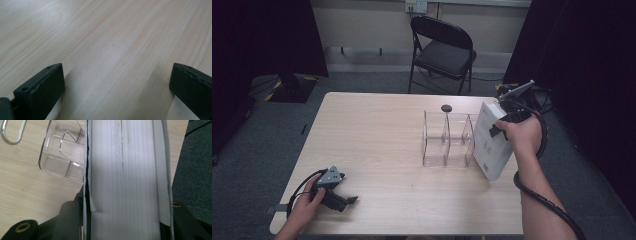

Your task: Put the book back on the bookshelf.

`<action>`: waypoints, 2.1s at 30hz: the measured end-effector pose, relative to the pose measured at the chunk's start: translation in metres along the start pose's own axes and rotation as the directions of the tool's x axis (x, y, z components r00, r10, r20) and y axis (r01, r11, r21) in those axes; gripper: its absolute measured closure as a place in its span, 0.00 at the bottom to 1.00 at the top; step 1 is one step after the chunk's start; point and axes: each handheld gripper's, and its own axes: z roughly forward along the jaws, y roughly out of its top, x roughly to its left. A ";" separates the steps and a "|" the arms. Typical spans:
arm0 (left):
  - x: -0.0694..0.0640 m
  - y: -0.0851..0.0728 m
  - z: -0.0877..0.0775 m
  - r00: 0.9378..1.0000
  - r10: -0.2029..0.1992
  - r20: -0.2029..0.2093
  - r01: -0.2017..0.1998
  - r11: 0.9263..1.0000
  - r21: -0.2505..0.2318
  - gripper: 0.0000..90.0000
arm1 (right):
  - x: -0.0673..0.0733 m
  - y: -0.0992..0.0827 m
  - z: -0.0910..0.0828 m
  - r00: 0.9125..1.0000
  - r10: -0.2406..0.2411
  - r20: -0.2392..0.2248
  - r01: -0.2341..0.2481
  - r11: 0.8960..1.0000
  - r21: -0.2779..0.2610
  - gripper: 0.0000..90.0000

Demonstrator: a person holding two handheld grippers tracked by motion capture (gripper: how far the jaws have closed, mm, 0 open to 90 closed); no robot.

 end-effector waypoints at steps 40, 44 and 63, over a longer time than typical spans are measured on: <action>0.000 0.000 0.000 1.000 0.000 -0.002 0.000 1.000 0.000 0.00 | 0.002 0.018 0.018 0.999 0.046 0.023 -0.046 0.999 -0.004 0.58; 0.000 0.000 0.000 1.000 0.001 -0.001 -0.001 1.000 0.000 0.00 | 0.003 0.021 0.018 0.998 0.054 0.034 -0.054 0.999 -0.003 0.58; 0.000 0.000 0.000 1.000 0.000 -0.001 0.000 1.000 0.000 0.00 | 0.007 0.029 0.031 0.996 0.080 0.046 -0.079 0.996 -0.030 0.58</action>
